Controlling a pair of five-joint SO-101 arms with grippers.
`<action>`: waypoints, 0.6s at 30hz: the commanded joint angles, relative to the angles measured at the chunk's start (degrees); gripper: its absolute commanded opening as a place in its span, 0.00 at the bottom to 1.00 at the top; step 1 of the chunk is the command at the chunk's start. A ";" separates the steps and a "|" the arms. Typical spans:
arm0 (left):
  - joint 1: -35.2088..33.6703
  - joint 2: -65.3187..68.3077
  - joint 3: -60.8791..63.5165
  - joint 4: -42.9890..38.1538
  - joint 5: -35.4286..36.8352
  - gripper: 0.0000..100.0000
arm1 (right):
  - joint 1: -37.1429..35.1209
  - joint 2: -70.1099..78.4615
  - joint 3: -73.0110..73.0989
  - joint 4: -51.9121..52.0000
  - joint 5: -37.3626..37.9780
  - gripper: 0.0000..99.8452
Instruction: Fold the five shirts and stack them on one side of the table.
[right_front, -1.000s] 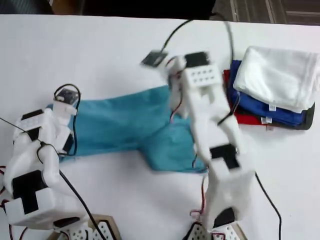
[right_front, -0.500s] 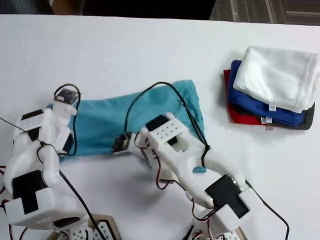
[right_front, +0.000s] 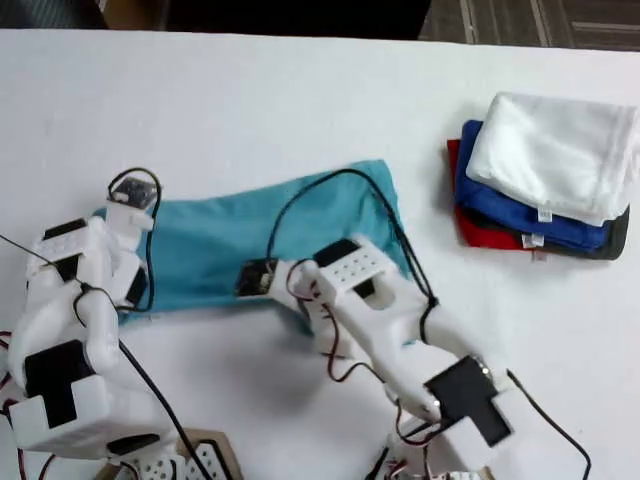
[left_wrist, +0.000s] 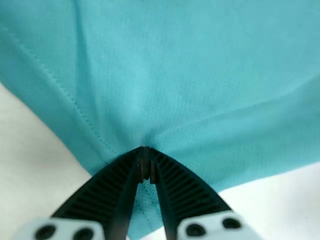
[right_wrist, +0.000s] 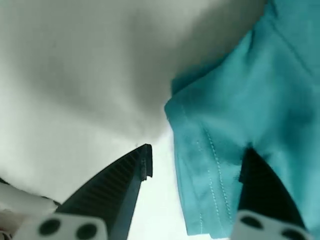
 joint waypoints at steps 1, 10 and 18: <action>-0.26 -0.18 0.04 -2.37 0.18 0.03 | 5.76 -1.01 3.34 -4.09 1.58 0.29; -0.26 -0.18 0.04 -2.37 0.44 0.03 | 10.24 1.89 4.92 -6.29 2.81 0.23; -0.26 -0.18 0.04 -2.37 0.44 0.03 | 10.77 2.07 1.85 -6.02 2.73 0.03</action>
